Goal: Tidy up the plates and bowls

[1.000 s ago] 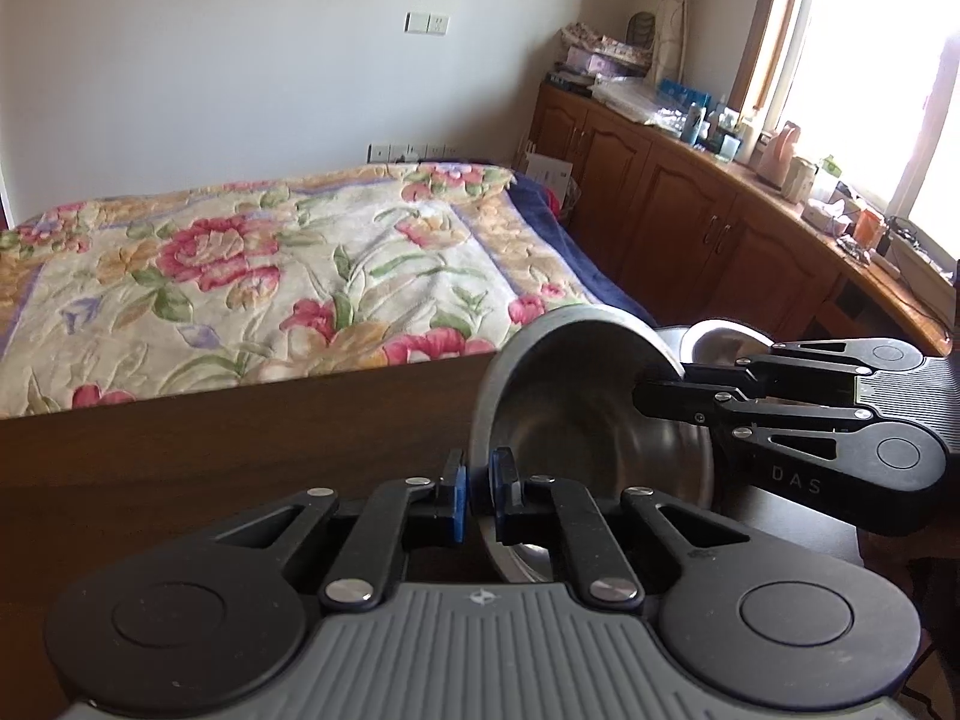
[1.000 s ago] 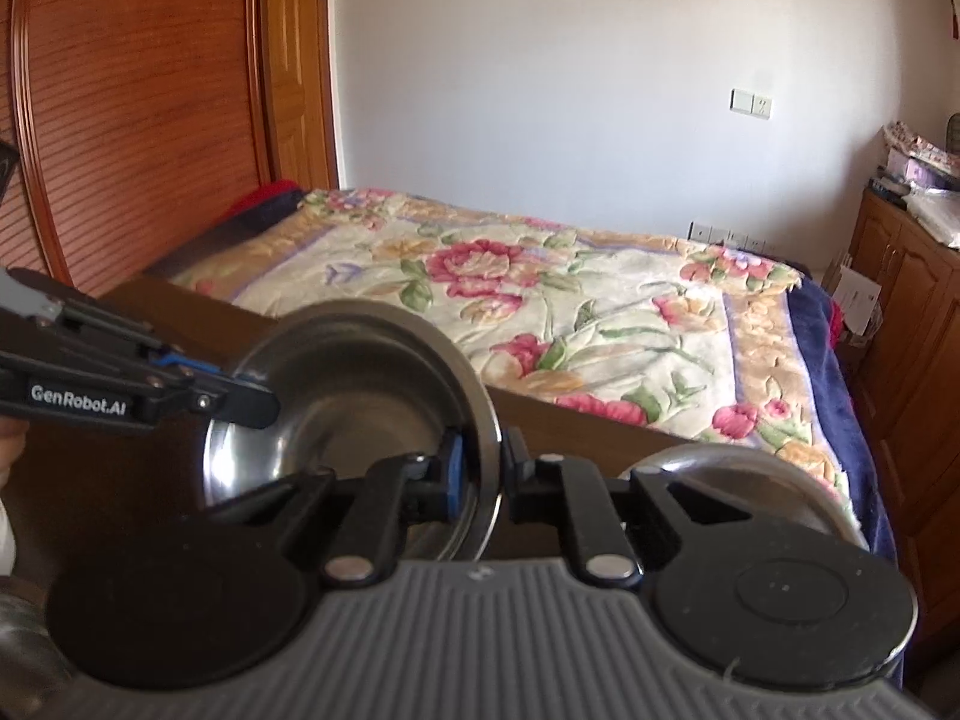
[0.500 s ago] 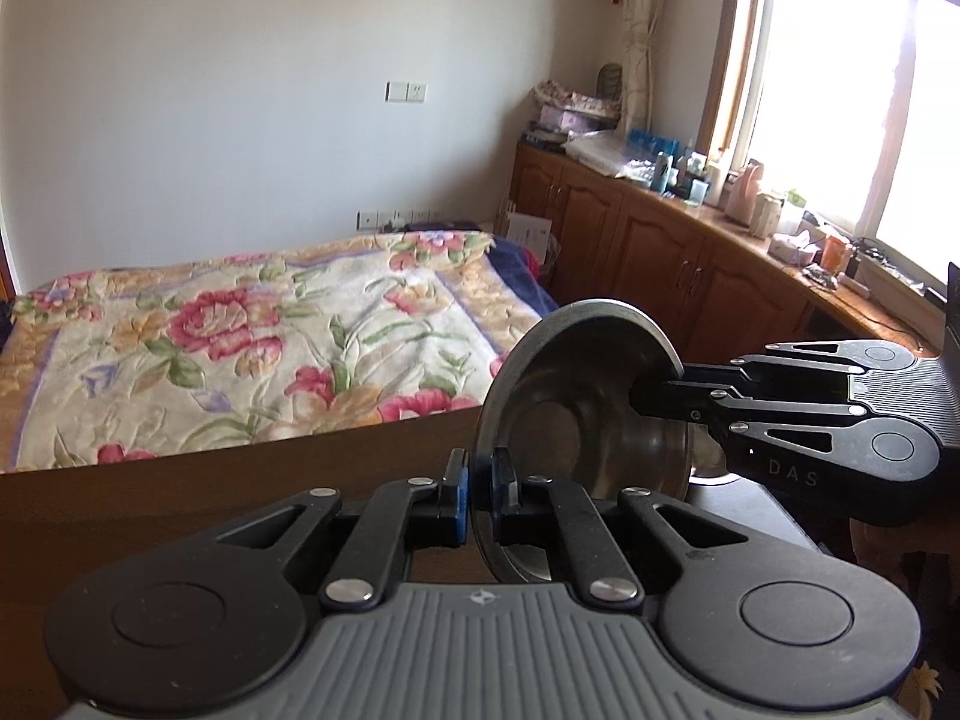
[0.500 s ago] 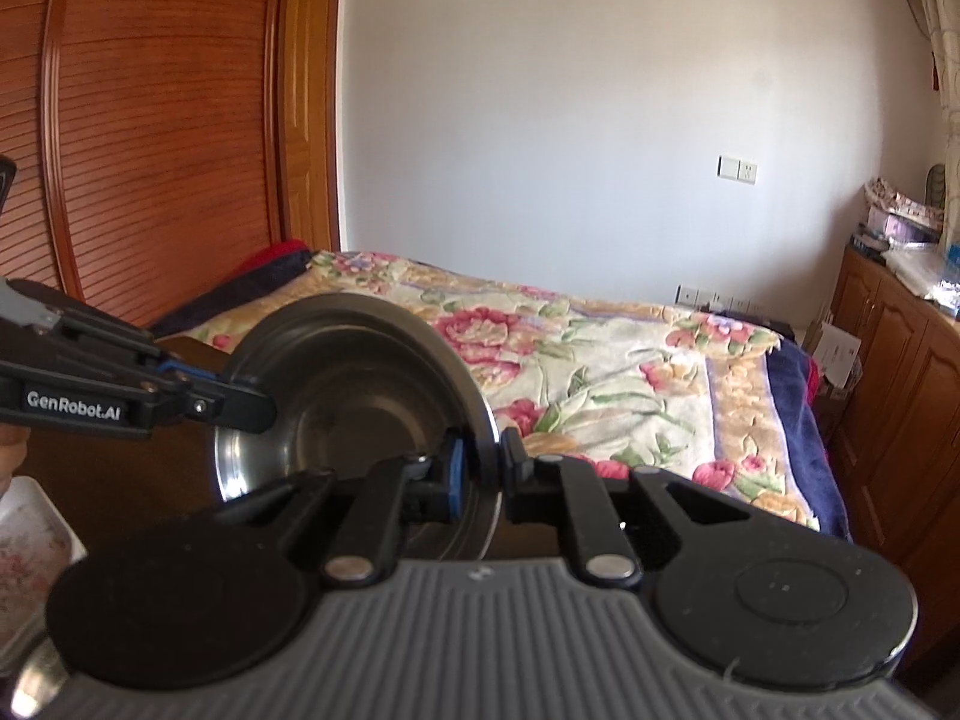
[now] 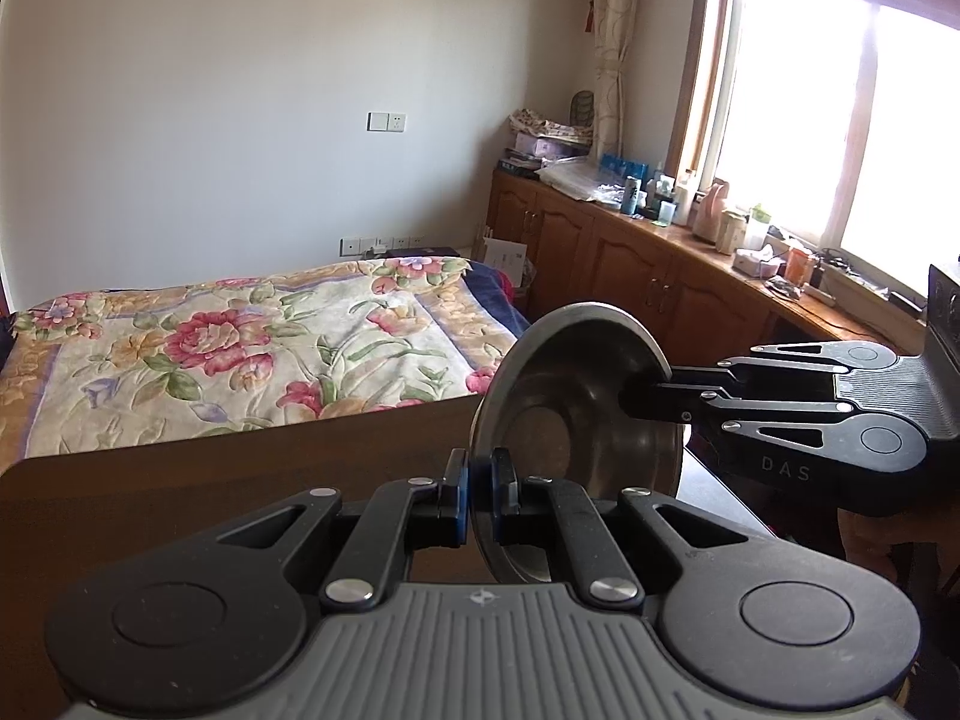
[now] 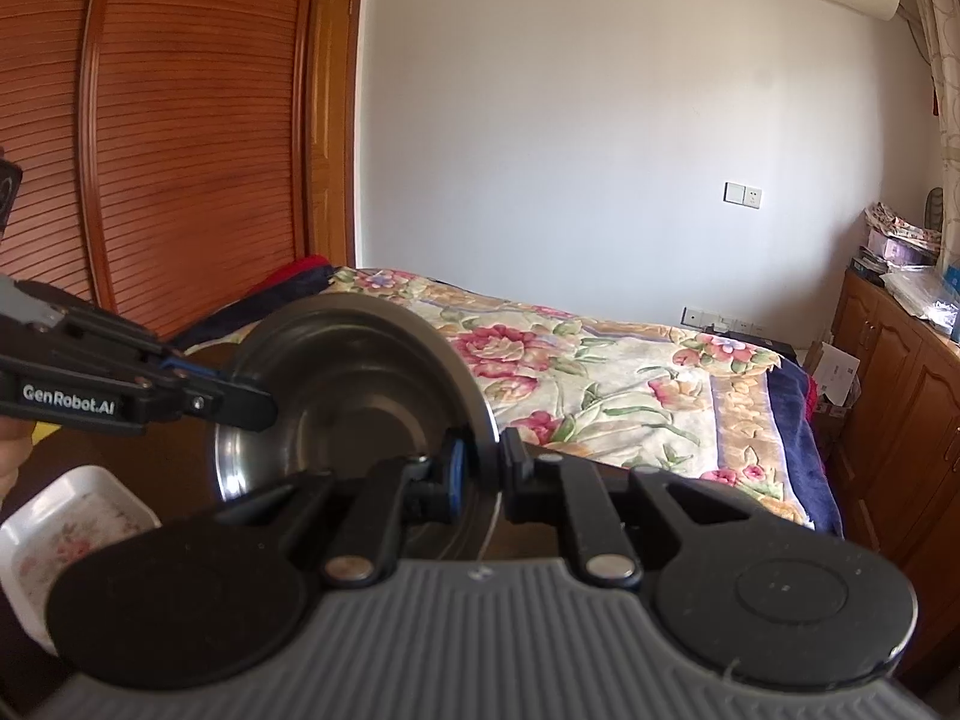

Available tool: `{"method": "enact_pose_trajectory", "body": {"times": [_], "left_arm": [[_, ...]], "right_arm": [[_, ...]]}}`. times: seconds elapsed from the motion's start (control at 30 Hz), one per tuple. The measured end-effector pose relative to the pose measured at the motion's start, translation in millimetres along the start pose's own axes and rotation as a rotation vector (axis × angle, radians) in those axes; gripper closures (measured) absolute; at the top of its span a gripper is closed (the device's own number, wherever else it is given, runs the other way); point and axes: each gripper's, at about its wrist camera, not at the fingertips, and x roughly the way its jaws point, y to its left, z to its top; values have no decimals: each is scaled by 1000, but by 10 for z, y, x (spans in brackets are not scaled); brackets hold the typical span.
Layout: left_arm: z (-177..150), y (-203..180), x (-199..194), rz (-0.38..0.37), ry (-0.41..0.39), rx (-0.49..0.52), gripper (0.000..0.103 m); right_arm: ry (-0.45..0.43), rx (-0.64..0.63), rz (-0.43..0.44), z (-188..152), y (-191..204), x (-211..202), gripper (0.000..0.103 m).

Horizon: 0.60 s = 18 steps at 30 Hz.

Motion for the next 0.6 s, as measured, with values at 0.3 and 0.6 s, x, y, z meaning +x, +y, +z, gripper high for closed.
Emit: {"method": "enact_pose_trajectory", "body": {"times": [0.3,0.6], "left_arm": [[-277,-26,-155,-14,4,-8,96],[-618,-70,-207,-31,39,-23,96]], "right_arm": [[20,-13,5,-162,134,-73,89],[52,-5,9,-400,268,-181,88]]}}
